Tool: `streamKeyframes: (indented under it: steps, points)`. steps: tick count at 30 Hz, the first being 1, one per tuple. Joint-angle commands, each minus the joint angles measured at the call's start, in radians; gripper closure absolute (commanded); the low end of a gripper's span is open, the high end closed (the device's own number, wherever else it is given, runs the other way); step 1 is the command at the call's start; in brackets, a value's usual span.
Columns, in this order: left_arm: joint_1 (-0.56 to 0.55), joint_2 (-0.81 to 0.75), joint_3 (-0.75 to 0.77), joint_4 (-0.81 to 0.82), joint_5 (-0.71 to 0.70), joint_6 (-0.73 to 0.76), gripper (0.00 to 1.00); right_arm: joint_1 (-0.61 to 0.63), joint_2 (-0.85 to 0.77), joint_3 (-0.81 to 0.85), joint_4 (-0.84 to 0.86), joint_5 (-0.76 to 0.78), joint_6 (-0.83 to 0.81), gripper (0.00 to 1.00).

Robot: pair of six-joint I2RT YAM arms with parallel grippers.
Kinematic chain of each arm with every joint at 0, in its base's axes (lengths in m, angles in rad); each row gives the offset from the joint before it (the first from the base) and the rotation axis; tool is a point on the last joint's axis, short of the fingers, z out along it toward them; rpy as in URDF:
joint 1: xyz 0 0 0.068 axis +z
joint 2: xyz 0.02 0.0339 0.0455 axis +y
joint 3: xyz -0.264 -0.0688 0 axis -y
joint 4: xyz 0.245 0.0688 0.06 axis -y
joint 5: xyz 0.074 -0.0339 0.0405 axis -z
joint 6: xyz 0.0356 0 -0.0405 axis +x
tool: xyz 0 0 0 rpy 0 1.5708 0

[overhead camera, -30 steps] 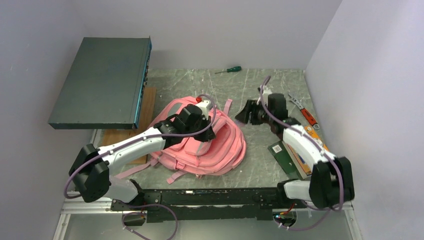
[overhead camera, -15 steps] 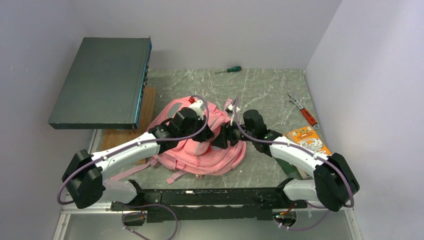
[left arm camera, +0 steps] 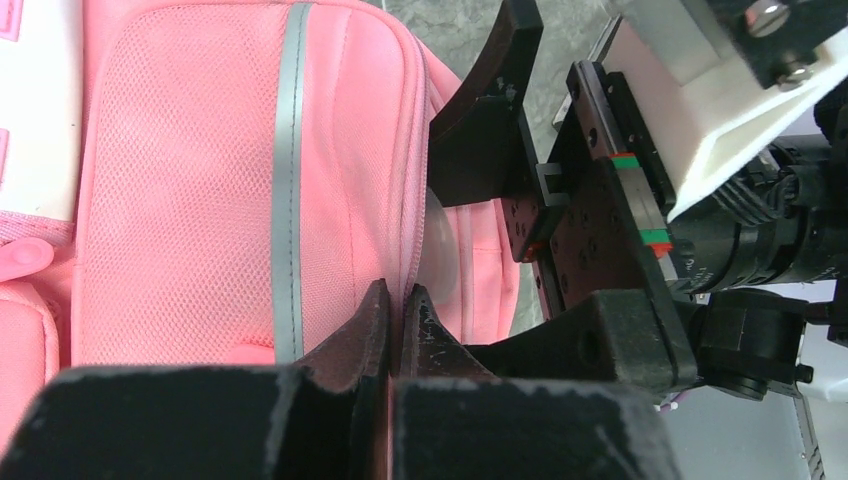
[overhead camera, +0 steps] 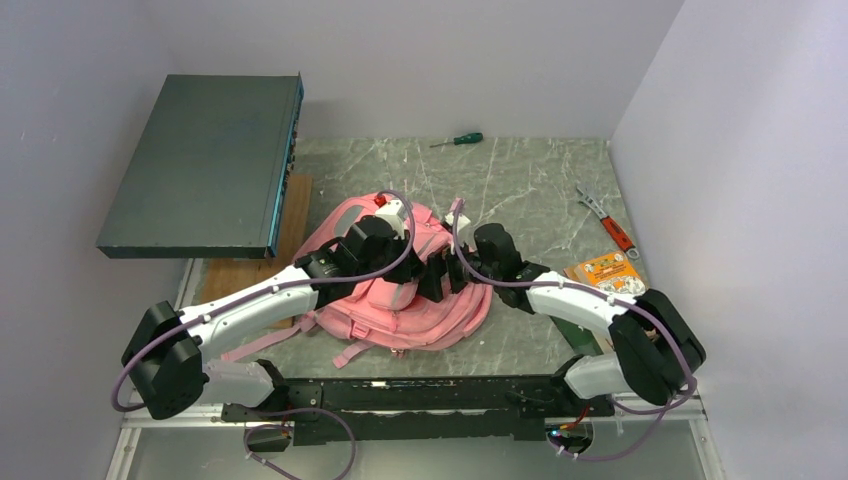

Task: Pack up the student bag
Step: Place the stationery in the student bag.

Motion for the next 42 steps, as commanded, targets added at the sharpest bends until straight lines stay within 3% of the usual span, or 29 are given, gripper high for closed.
streamKeyframes:
  steps: [1, 9, 13, 18, 22, 26, 30, 36, 40, 42]
  points:
    - [0.003, -0.013, 0.018, 0.059, -0.016, -0.013, 1.00, 0.005, -0.069, 0.002, 0.043, -0.026, -0.010, 0.08]
    - [0.003, -0.015, 0.019, 0.062, -0.006, -0.010, 1.00, 0.005, -0.111, -0.001, 0.025, -0.031, -0.014, 0.12]
    - [0.003, -0.017, 0.026, 0.056, -0.003, -0.008, 1.00, 0.004, -0.048, 0.008, 0.132, -0.127, 0.052, 0.22]
    - [0.003, -0.028, 0.024, 0.047, -0.005, -0.006, 1.00, 0.006, 0.074, -0.031, 0.347, -0.263, 0.203, 0.43]
    - [0.003, -0.025, 0.027, 0.037, 0.002, -0.003, 1.00, 0.005, 0.044, -0.051, 0.323, -0.197, 0.196, 0.43]
    - [0.003, -0.018, 0.029, 0.043, 0.011, -0.002, 1.00, 0.003, -0.019, -0.041, 0.198, -0.106, 0.139, 0.31]
    - [0.003, -0.005, 0.040, 0.046, 0.023, 0.002, 1.00, 0.003, -0.046, -0.046, 0.144, -0.070, 0.111, 0.28]
    - [0.003, -0.008, 0.033, 0.043, 0.021, 0.002, 1.00, 0.005, -0.068, -0.117, 0.235, -0.080, 0.154, 0.19]
    - [0.003, -0.014, 0.032, 0.045, 0.022, 0.001, 1.00, 0.005, -0.062, -0.143, 0.277, -0.070, 0.178, 0.25]
    - [0.003, -0.012, 0.033, 0.046, 0.026, 0.000, 1.00, 0.004, -0.059, -0.155, 0.304, -0.049, 0.187, 0.39]
